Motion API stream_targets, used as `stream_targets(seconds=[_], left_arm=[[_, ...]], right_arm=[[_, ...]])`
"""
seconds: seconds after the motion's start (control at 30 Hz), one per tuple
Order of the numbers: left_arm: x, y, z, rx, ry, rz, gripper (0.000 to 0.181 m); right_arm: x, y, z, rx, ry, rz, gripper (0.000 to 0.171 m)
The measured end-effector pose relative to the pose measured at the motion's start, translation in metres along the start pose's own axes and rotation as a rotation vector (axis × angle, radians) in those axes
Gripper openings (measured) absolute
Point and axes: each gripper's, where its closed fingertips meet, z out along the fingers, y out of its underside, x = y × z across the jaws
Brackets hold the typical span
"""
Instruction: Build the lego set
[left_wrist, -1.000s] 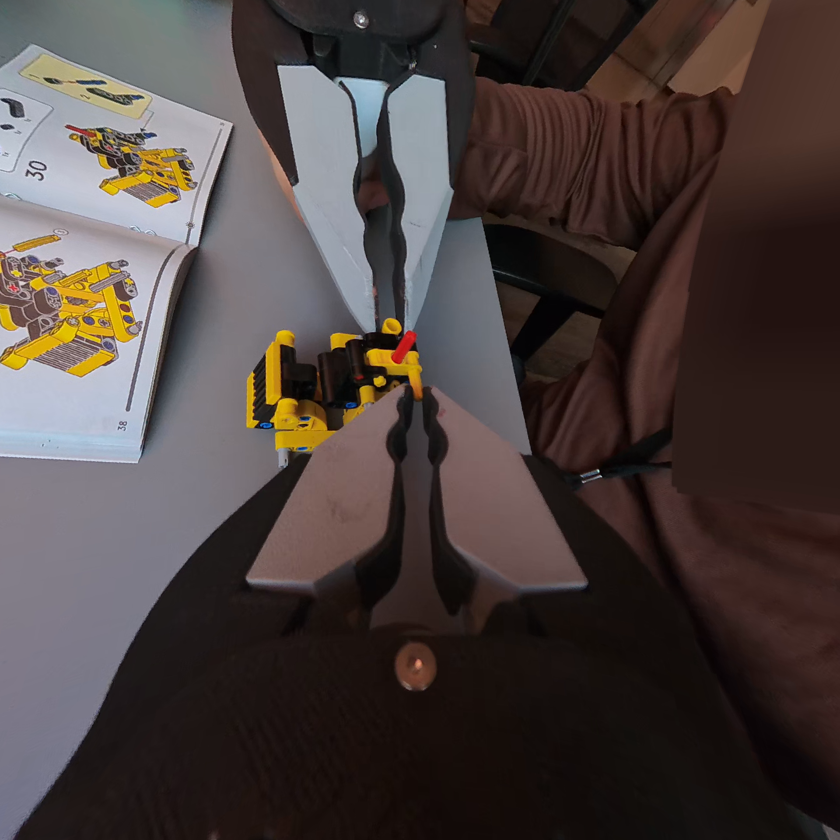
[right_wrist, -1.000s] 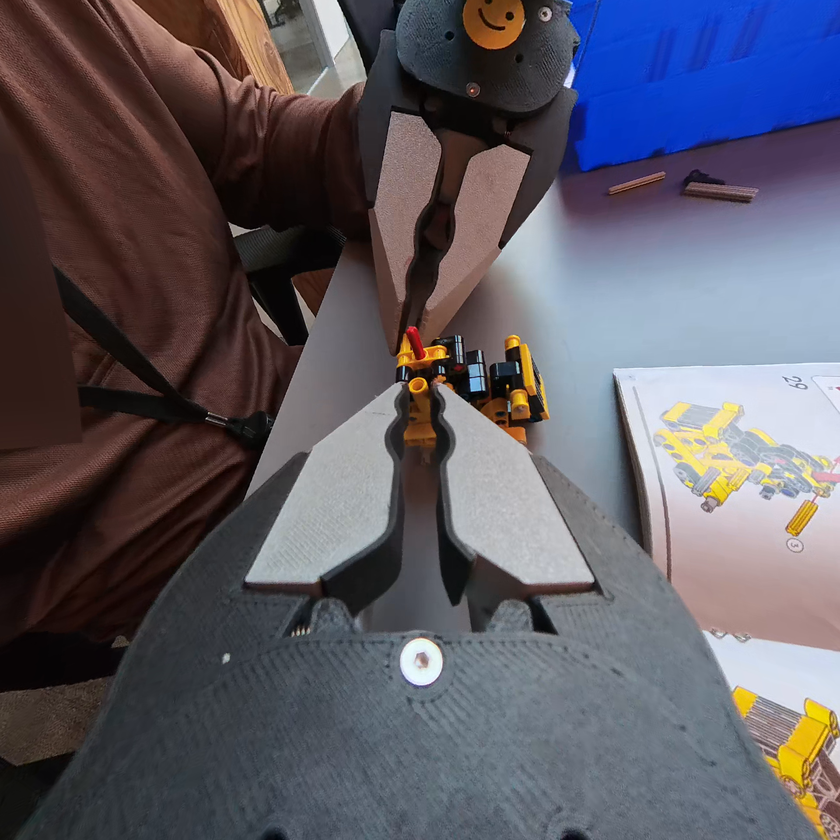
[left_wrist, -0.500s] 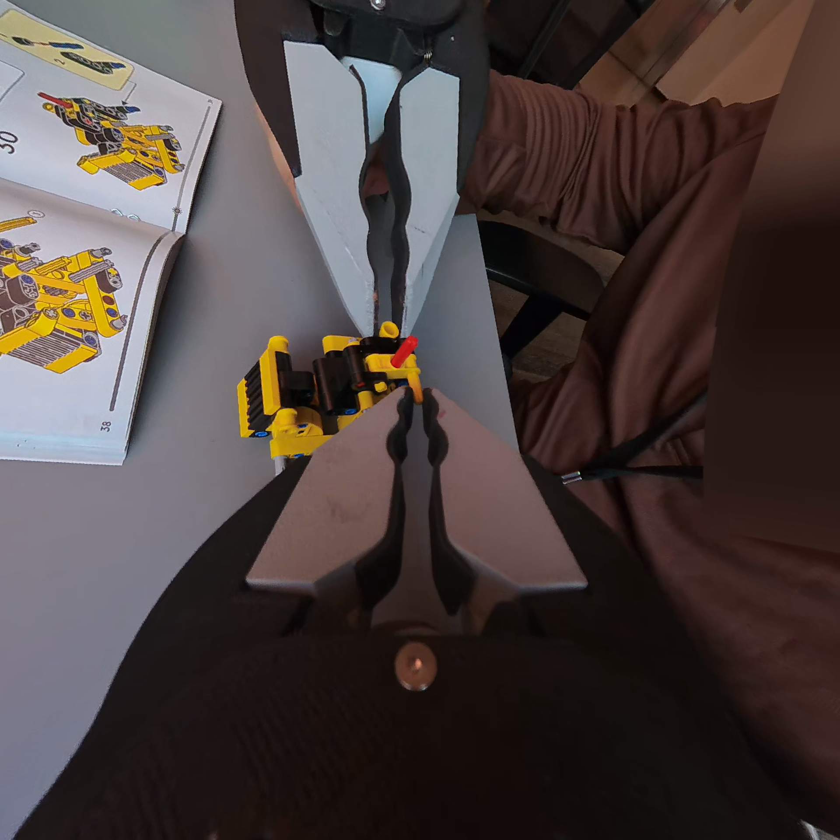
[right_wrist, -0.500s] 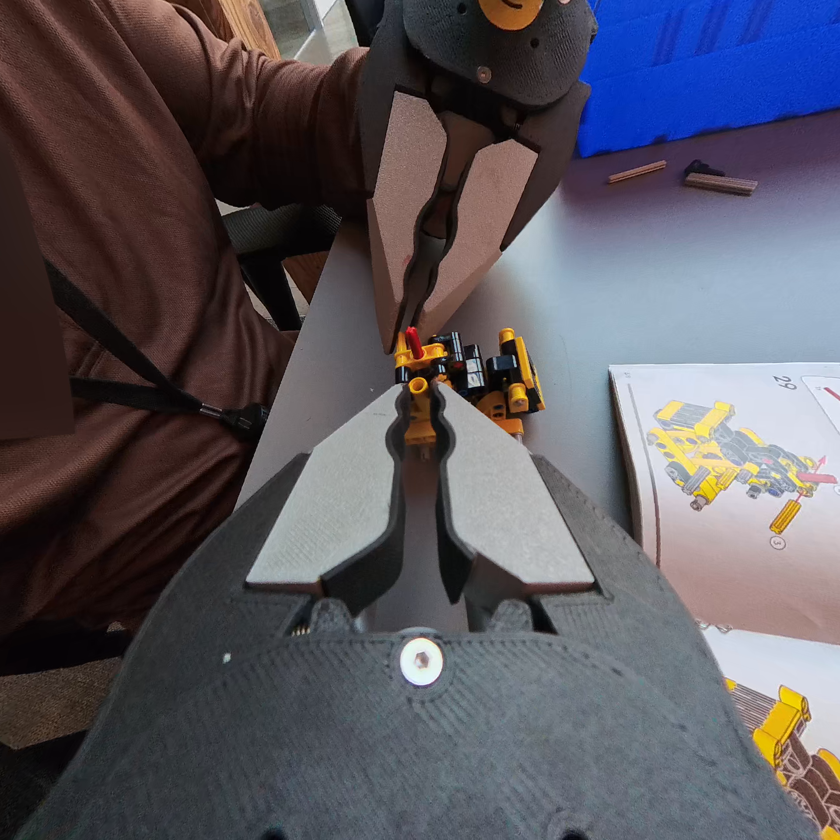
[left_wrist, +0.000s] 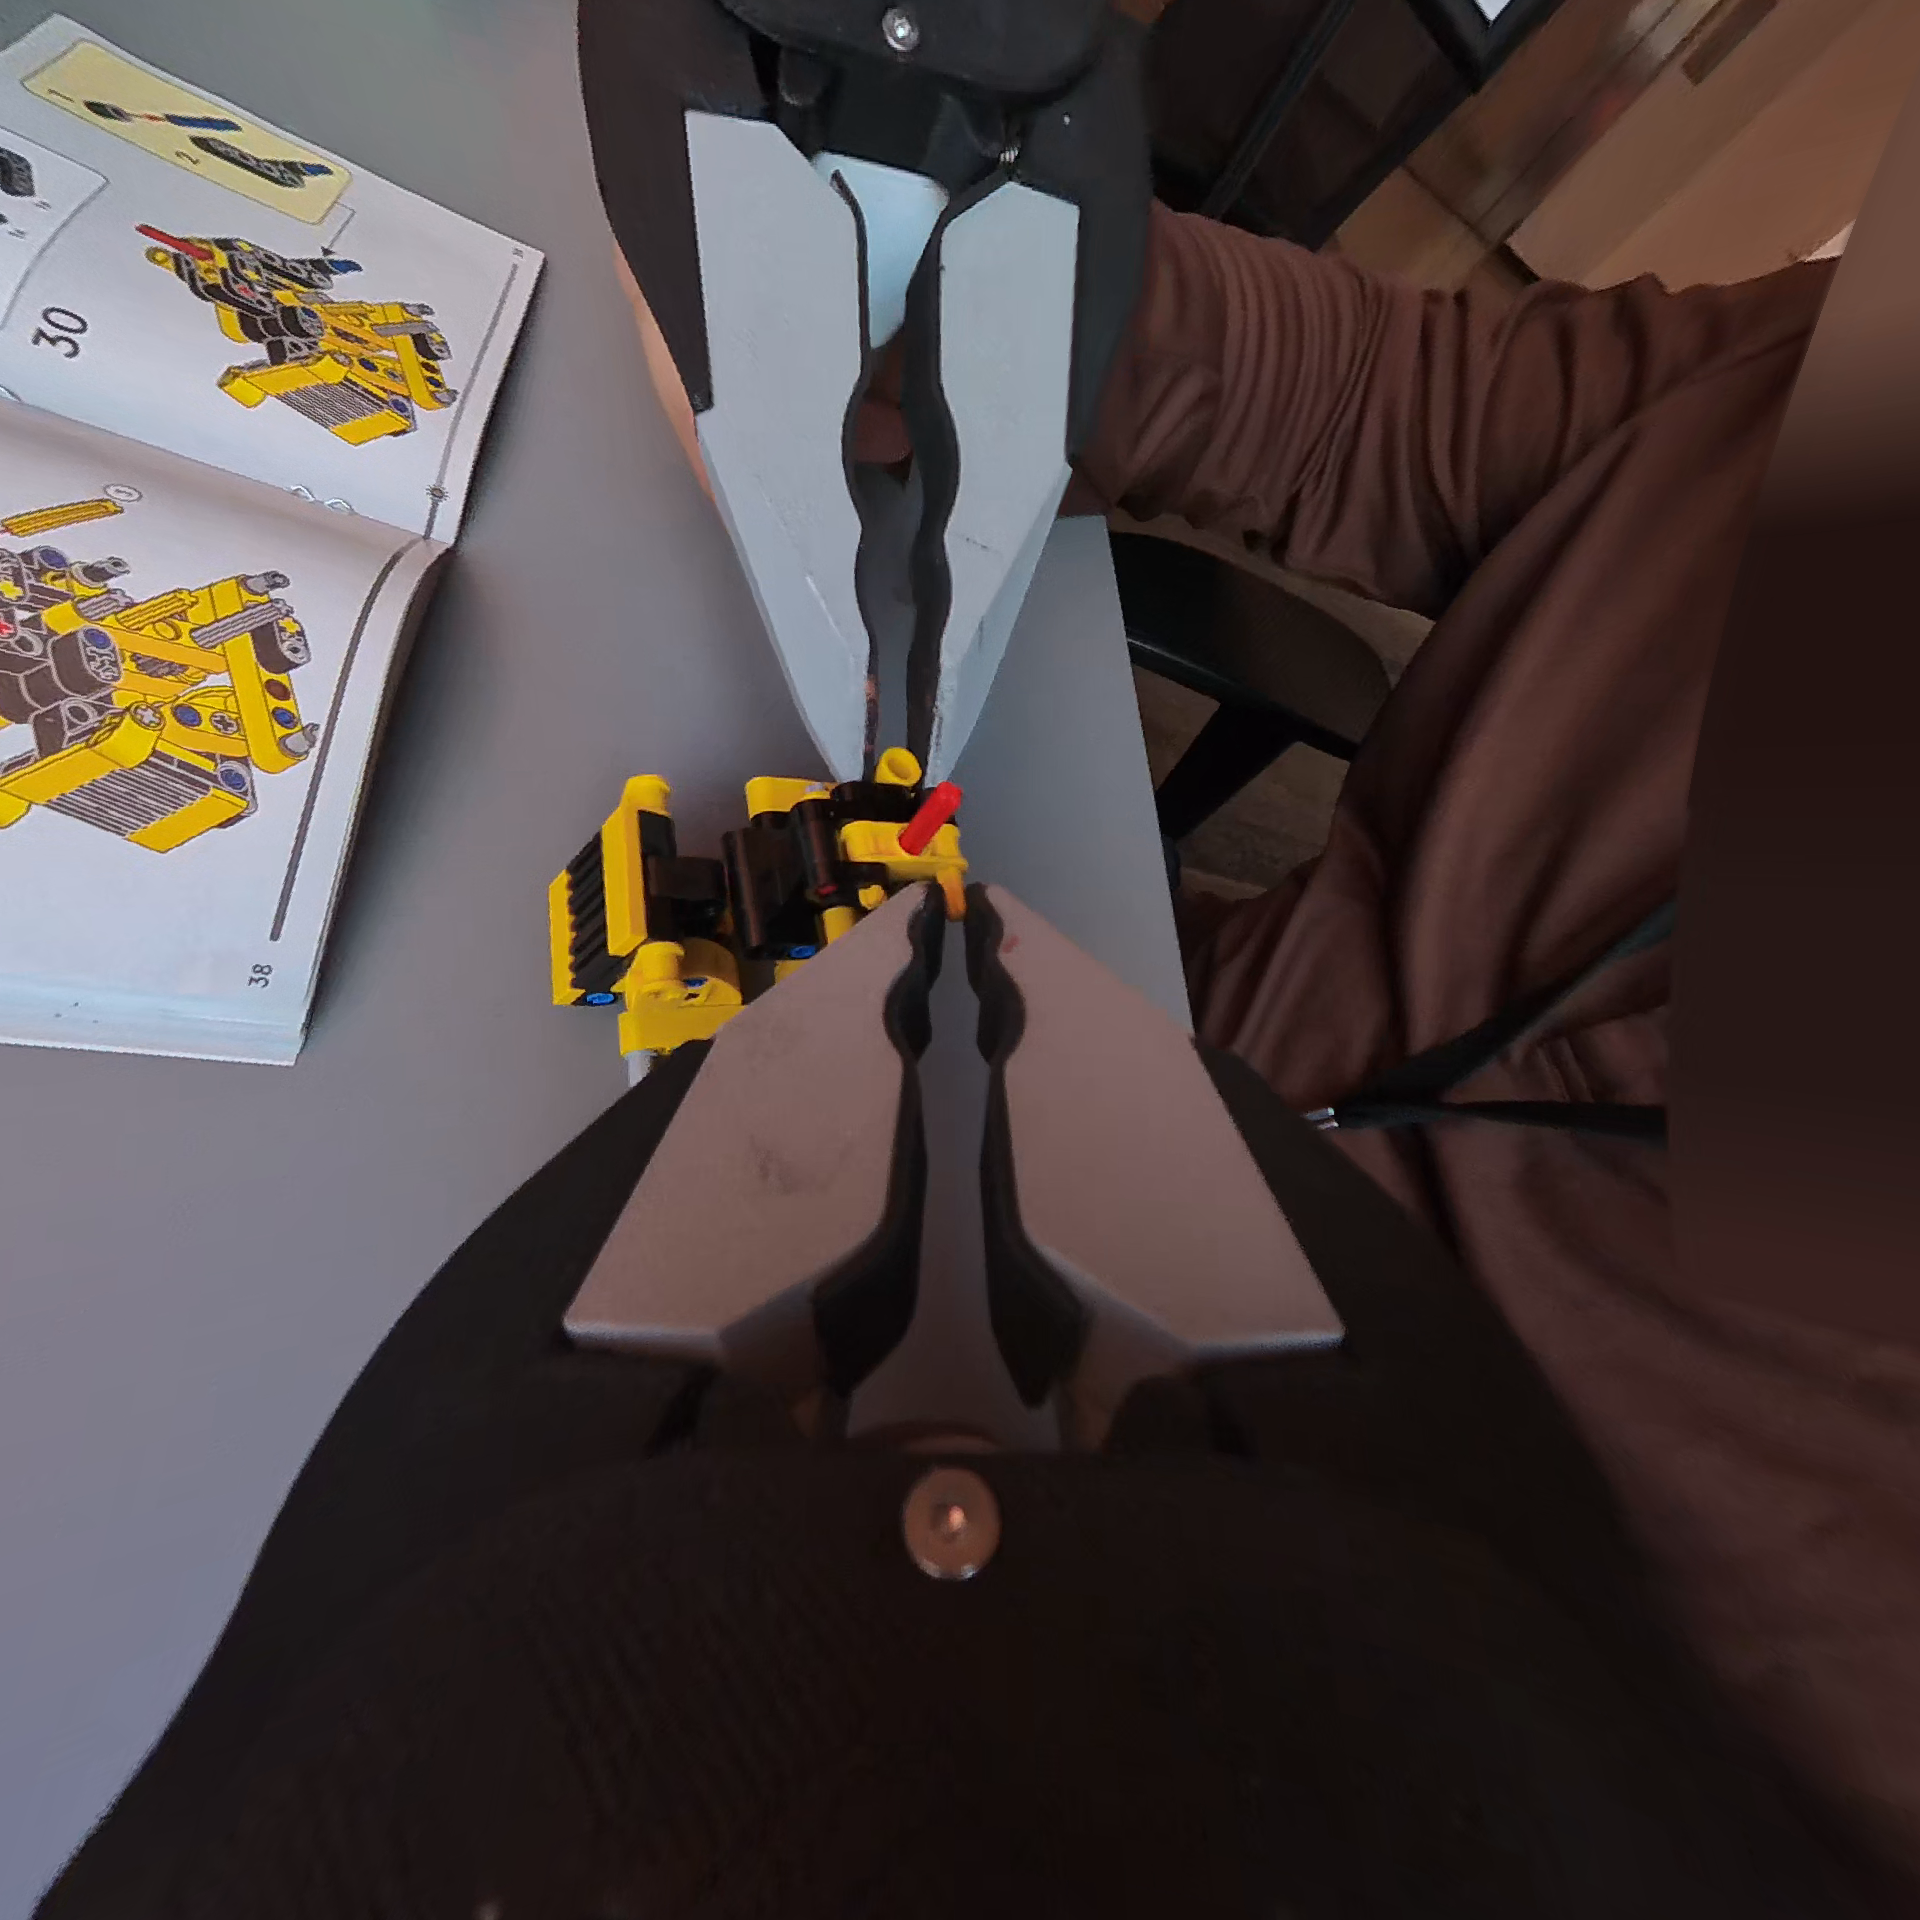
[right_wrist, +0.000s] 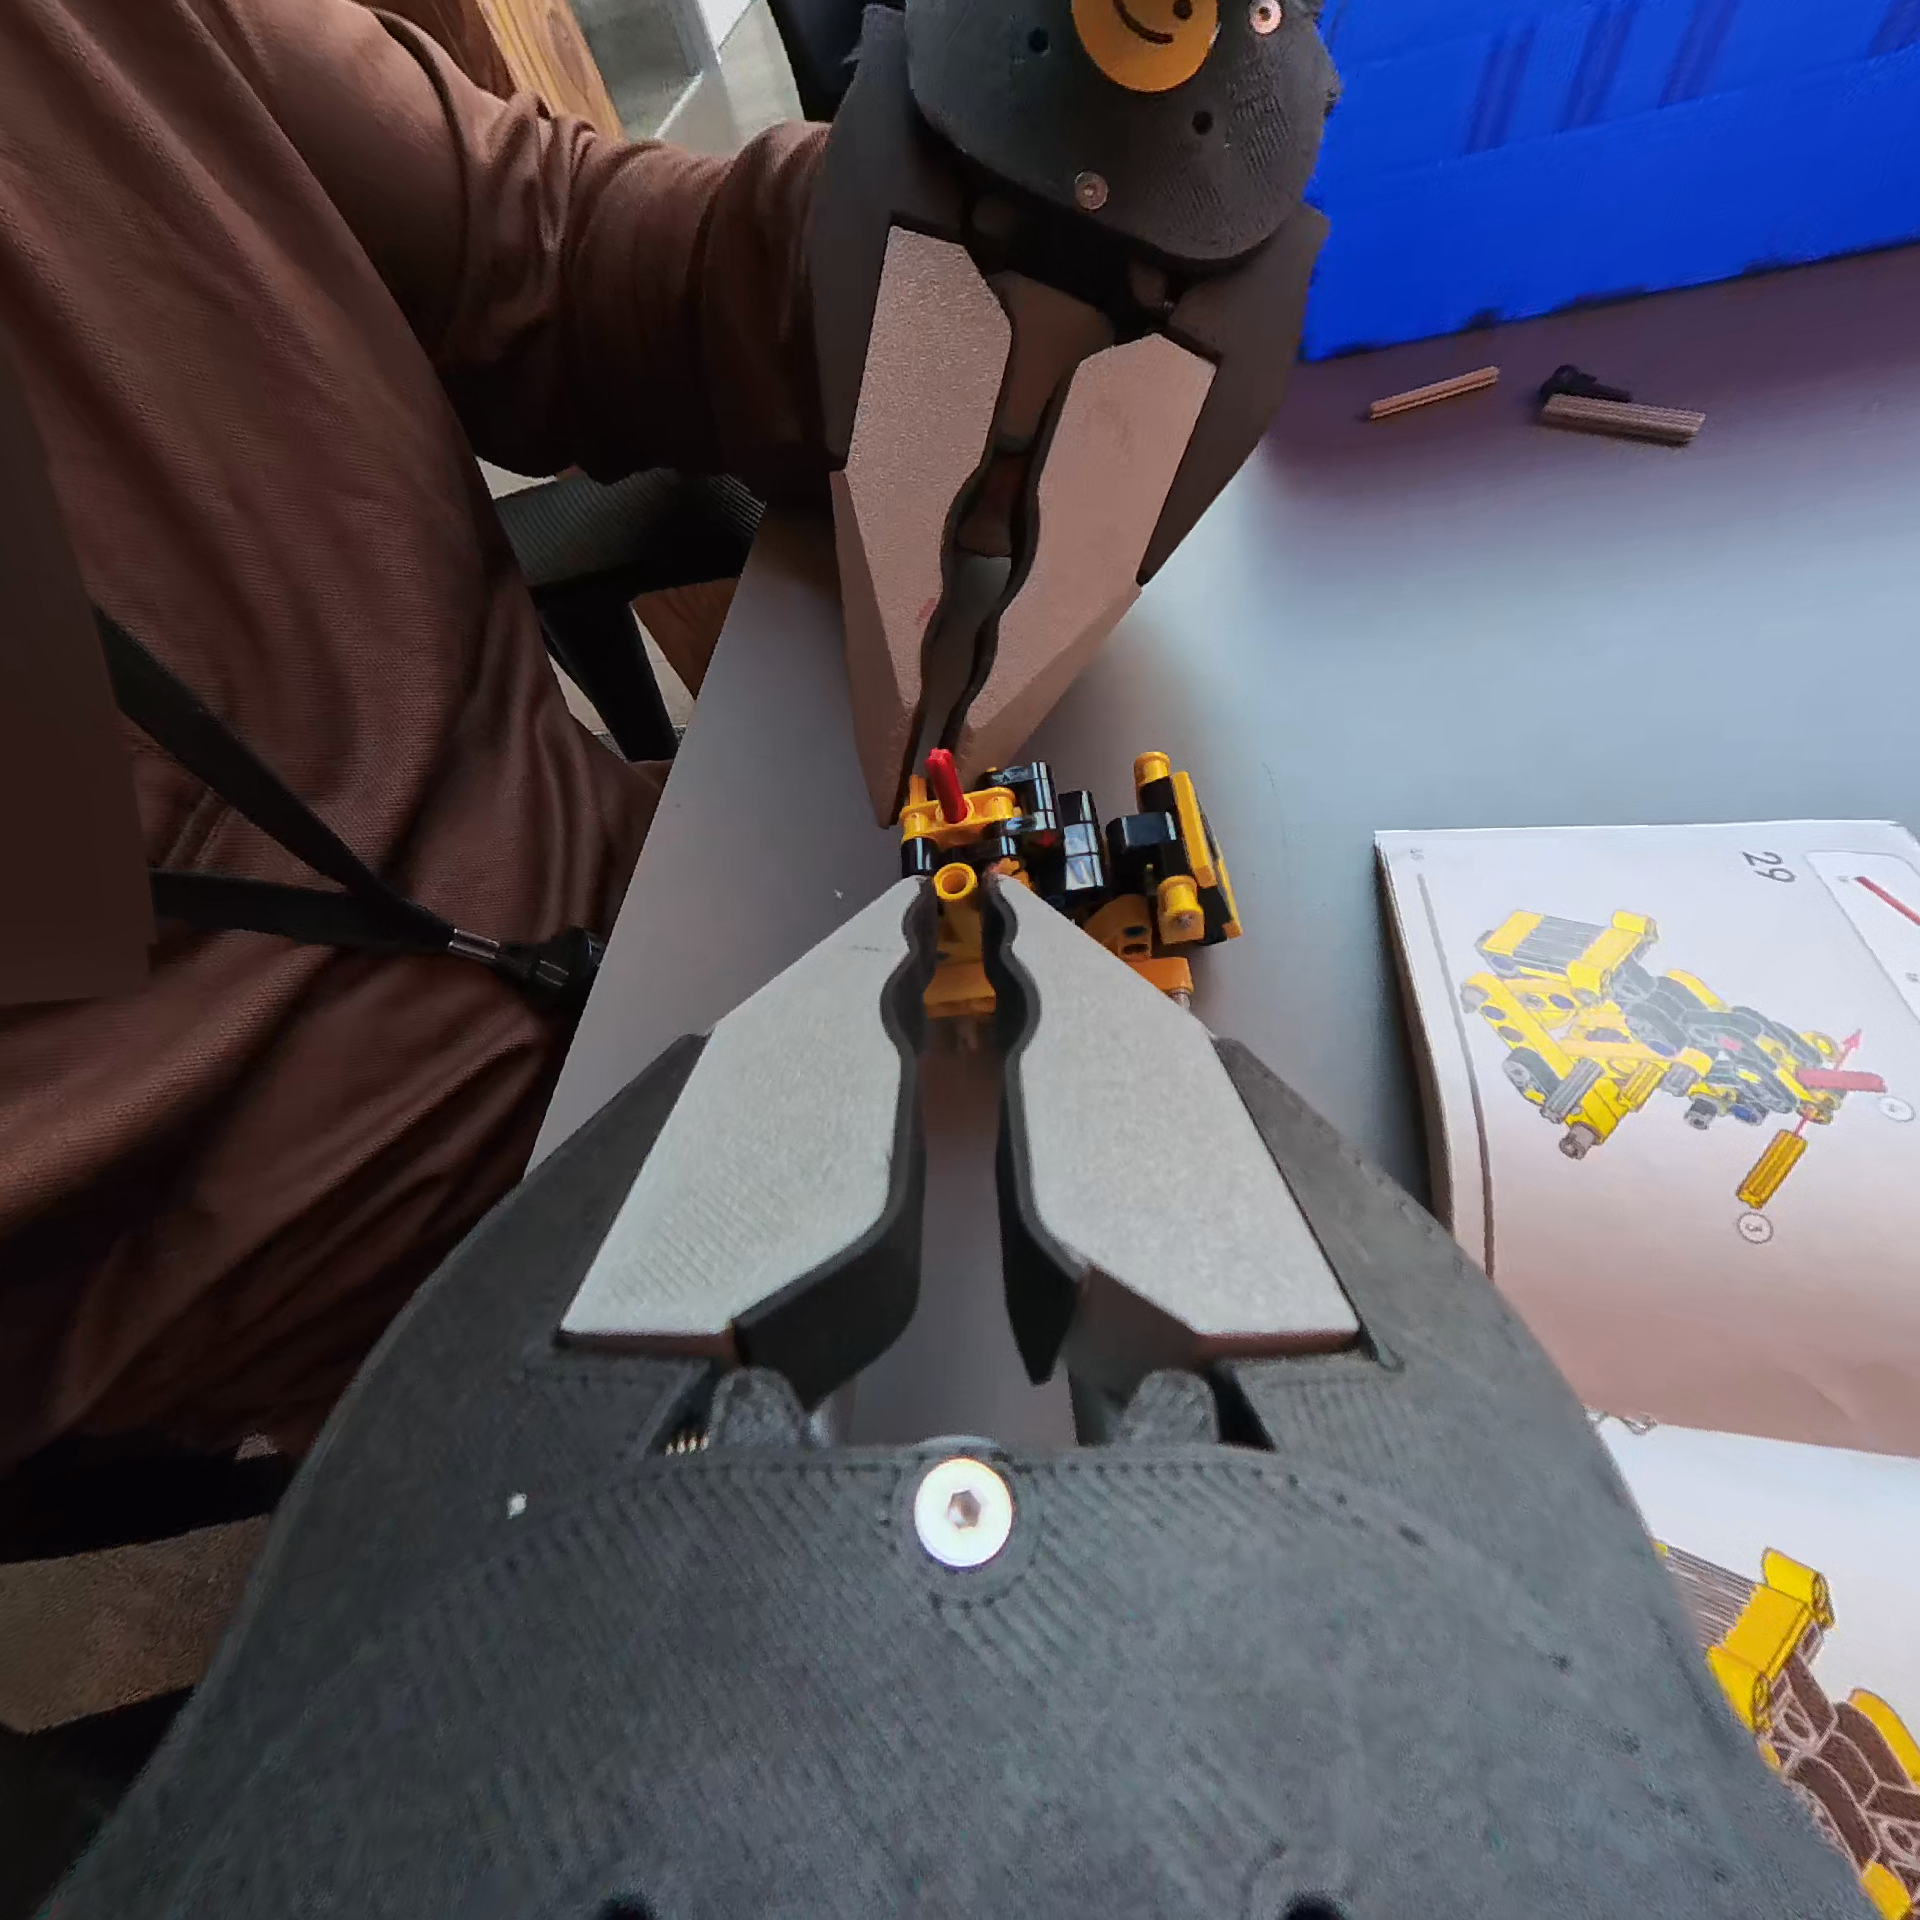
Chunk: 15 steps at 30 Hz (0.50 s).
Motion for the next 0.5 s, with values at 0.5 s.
stream_targets(seconds=[0.5], left_arm=[[-0.003, -0.004, -0.015, 0.082, -0.05, 0.039, 0.021]], right_arm=[[0.006, -0.005, -0.006, 0.073, 0.076, -0.021, 0.018]])
